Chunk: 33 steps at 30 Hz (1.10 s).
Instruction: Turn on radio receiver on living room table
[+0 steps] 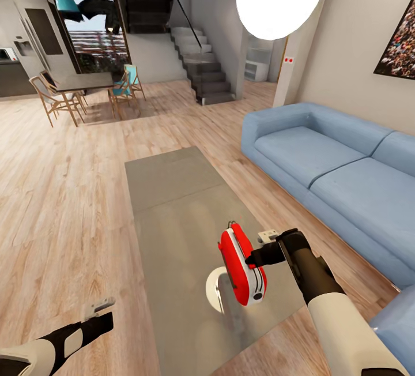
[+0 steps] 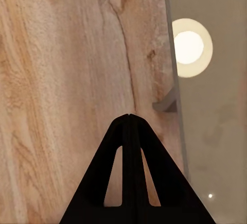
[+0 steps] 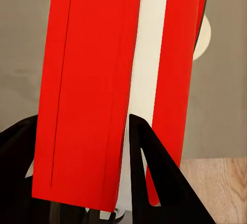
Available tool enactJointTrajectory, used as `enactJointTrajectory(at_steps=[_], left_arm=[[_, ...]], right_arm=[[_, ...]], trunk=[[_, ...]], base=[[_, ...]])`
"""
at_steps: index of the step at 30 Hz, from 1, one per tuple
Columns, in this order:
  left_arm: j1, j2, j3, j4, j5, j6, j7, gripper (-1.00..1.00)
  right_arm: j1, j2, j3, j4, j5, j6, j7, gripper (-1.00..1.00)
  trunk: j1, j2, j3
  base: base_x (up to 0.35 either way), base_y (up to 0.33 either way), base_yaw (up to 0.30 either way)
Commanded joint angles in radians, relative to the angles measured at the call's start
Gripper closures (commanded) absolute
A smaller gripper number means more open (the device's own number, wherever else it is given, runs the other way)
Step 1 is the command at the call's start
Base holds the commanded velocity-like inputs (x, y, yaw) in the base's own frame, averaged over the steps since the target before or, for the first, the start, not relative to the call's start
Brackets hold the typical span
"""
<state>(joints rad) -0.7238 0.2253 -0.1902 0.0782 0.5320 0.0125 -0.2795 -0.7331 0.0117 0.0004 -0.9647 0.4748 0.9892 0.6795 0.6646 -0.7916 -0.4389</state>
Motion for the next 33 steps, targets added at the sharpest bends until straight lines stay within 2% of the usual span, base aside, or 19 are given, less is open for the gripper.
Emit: enactJointTrajectory(at_steps=[1, 15, 22, 33], left_arm=[[0.0, 0.0, 0.0, 0.0, 0.0, -0.001, 0.001, 1.0], [0.0, 0.002, -0.001, 0.0, -0.001, -0.003, 0.004, 1.0], [0.0, -0.002, -0.001, 0.0, -0.001, -0.005, 0.033, 1.0], [0.0, -0.003, -0.002, 0.0, -0.001, -0.005, 0.037, 1.0]], right_arm=[[0.0, 0.0, 0.0, 0.0, -0.008, 0.002, 0.0, 1.0], [0.0, 0.001, 0.0, 0.0, -0.008, 0.002, 0.001, 1.0], [0.0, 0.0, 0.0, 0.0, -0.008, 0.002, 0.001, 1.0], [0.0, 0.001, 0.0, 0.0, -0.008, 0.002, 0.0, 1.0]], trunk=[[0.004, -0.007, -0.003], [0.058, -0.105, -0.047], [0.084, -0.154, -0.069], [0.127, -0.231, -0.103]], base=[[0.0, 0.0, 0.0], [0.0, 0.0, 0.0], [0.0, 0.0, 0.0], [0.0, 0.0, 0.0]])
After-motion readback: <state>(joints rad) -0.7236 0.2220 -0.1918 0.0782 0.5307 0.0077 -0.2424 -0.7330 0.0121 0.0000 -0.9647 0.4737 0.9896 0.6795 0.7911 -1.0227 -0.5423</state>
